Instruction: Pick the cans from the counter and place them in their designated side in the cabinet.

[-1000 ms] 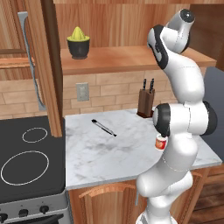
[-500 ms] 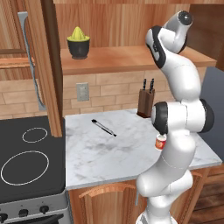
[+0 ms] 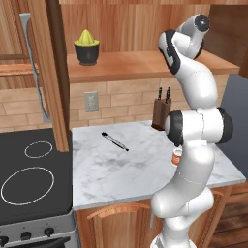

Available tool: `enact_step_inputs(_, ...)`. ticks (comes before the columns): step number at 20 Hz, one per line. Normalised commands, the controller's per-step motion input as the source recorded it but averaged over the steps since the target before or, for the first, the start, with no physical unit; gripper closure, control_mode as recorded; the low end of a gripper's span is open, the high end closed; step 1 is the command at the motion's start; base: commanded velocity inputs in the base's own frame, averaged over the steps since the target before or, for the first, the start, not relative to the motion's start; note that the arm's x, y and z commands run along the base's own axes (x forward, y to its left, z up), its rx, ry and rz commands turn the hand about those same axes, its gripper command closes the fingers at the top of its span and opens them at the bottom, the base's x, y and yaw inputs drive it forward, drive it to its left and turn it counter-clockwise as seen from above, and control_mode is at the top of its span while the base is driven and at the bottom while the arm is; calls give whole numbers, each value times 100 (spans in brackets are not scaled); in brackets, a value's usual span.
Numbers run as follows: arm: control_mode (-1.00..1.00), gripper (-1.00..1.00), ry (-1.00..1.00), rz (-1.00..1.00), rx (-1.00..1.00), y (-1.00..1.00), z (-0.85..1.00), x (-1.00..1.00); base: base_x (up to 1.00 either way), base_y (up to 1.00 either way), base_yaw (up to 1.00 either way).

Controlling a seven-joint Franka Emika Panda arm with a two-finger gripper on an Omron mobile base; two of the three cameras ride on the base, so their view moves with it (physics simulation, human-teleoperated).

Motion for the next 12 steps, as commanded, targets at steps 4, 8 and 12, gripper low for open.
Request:
enact_step_inputs(4,-100,-100,-11,1,-2,-12,0,16,0,0,0)
enact_step_inputs(8,-100,-100,-12,2,-1,-13,0,8,0,0,0)
enact_step_inputs(12,-100,-100,-13,3,0,-5,9,1,0,0,0)
